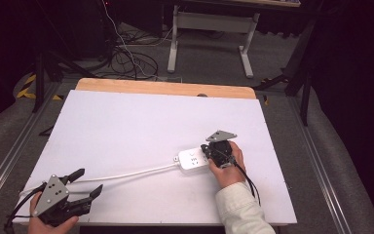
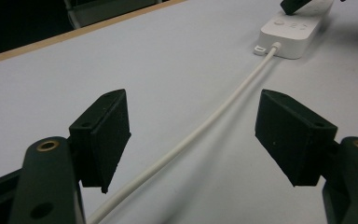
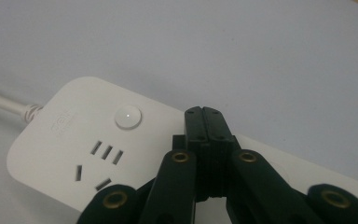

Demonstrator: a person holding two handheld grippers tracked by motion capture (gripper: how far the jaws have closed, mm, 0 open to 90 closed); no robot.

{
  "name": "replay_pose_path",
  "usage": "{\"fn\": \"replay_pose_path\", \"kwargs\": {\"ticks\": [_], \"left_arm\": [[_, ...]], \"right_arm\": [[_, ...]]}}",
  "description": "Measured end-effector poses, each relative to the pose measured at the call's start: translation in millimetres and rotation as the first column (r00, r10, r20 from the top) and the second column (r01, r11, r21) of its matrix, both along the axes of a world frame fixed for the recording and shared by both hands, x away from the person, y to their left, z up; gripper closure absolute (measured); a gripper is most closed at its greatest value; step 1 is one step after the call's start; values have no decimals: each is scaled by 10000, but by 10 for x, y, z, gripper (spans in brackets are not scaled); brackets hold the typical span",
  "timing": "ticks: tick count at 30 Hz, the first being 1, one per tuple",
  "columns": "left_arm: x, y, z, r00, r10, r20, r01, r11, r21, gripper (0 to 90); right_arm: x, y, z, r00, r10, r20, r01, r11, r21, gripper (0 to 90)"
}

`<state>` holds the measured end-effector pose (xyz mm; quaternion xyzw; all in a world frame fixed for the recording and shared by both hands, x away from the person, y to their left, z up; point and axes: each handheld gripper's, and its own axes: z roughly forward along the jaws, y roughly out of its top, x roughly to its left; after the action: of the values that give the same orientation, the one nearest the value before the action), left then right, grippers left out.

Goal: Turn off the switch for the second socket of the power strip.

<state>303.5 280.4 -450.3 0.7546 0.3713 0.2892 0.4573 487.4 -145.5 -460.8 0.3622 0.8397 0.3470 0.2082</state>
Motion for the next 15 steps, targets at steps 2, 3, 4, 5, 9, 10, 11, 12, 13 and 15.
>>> {"fn": "replay_pose_path", "kwargs": {"ticks": [2, 3, 4, 5, 9, 10, 11, 12, 13, 15], "left_arm": [[1, -1, 0, 10000, -11, 8, 11, 10000, 4, 267], [0, -2, 0, 10000, -7, -1, 7, 10000, -18, 267], [-1, -4, -1, 10000, -6, -10, 5, 10000, -49, 267], [-1, -1, 2, 10000, -19, 18, 19, 10000, -6, 267], [-6, 4, 6, 10000, -31, 53, 31, 10000, 30, 267], [-7, 8, 8, 10000, -42, 80, 41, 10000, 37, 267], [-9, 8, 8, 10000, -41, 58, 41, 10000, 18, 267], [-10, 10, 8, 10000, -42, 59, 42, 10000, 19, 267], [-10, 10, 8, 10000, -46, 56, 46, 10000, 17, 267], [-11, 10, 8, 10000, -53, 58, 53, 10000, 20, 267]], "right_arm": [[5, 5, -8, 10000, 83, 41, -83, 10000, 47, 900], [5, 5, -8, 10000, 83, 41, -83, 10000, 47, 900], [8, 14, -15, 9999, 129, -14, -128, 9997, 219, 900], [9, 21, -18, 9999, 130, -17, -130, 9996, 241, 900], [-15, 67, -18, 9996, 85, 287, -81, 9998, -169, 900], [-9, 61, -18, 9997, 74, 234, -72, 9999, -95, 900], [-3, 45, -20, 9998, 67, 161, -68, 10000, 38, 900], [-3, 41, -22, 9998, 79, 187, -80, 10000, 41, 900], [-3, 41, -22, 9998, 79, 187, -80, 10000, 41, 900], [-11, 44, -29, 9995, 106, 287, -106, 9999, 17, 900]]}}
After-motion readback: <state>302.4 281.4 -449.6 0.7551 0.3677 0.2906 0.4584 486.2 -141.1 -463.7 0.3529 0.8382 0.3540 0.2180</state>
